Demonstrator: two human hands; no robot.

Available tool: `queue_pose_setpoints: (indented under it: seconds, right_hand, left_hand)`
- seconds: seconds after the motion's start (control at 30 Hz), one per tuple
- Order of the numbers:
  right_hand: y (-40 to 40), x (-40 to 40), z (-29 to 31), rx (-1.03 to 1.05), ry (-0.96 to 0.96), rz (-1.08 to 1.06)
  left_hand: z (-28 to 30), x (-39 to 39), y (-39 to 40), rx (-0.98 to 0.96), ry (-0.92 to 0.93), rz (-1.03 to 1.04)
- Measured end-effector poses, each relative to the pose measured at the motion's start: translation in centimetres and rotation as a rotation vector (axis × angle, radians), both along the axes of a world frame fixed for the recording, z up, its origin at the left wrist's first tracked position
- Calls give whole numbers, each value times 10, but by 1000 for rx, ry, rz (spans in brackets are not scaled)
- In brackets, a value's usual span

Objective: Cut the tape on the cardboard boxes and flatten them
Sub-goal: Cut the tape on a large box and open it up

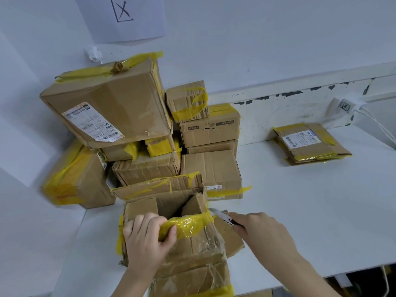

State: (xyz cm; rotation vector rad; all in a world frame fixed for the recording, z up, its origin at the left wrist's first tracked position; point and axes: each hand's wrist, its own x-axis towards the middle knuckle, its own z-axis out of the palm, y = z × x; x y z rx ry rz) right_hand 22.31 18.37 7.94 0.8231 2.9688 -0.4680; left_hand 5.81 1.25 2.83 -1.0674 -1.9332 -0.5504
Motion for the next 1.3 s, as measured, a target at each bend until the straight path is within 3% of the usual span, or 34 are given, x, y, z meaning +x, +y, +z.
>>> queue_pose_setpoints:
  seconds: [0.3, 0.53, 0.7, 1.3]
  right_hand:
    - [6, -5, 0, -86, -58, 96]
    - [17, -15, 5, 8, -46, 155]
    - [21, -8, -2, -52, -57, 208]
    - [9, 39, -9, -180, -63, 109]
  left_hand:
    - [-1, 2, -1, 12, 18, 2]
    - [0, 2, 0, 28, 10, -13]
    - [-1, 1, 0, 6, -8, 0]
    - [-7, 5, -3, 59, -15, 2]
